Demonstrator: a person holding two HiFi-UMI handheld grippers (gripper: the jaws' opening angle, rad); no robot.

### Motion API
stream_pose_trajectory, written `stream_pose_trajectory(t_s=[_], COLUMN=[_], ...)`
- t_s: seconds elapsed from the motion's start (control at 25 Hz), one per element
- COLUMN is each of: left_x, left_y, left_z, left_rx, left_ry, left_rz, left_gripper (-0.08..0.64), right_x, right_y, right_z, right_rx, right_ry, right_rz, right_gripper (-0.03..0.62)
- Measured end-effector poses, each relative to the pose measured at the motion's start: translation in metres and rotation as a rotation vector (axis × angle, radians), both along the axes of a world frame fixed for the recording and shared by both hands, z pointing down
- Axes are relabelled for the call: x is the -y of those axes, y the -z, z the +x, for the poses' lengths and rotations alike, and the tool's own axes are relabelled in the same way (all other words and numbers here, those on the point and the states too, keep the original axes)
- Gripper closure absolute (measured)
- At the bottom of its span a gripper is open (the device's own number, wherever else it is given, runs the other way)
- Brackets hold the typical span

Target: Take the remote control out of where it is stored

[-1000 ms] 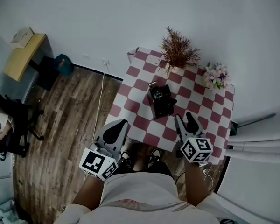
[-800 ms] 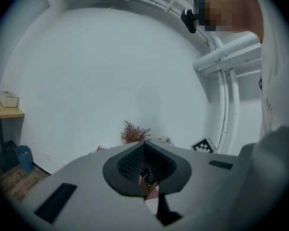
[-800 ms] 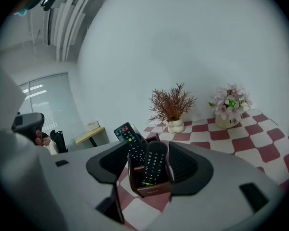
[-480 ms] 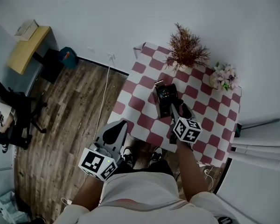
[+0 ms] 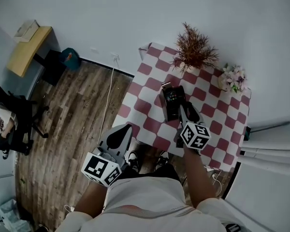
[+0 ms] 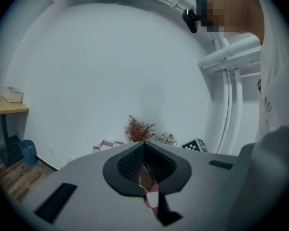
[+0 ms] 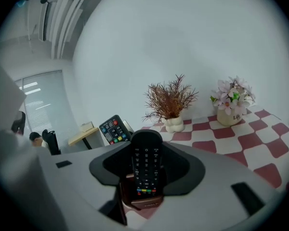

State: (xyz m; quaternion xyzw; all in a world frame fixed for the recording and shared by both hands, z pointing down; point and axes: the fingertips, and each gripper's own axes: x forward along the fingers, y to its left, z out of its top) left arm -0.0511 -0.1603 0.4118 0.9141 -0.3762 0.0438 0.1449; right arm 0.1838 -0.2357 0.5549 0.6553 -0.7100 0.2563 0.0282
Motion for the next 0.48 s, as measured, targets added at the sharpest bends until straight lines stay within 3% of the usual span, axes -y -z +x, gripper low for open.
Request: stream_pose_trajectory(t_s=[0.32,0.48], left_x=[-0.002,-0.003], left_y=[0.005,0.009], left_z=[0.02,0.035], left_rx=[-0.02,-0.034], left_ry=[-0.057,-0.085], left_rz=[0.011,0.016], left_gripper=[0.555,0.555], right_x=[-0.022,-0.041], right_y=[0.089,0.121], right_z=[0.009,0.031], right_rx=[-0.005,0.073], right_ry=[0.058,0.096], right_rz=[0.188,0.157], right_gripper=[0.391,0.391])
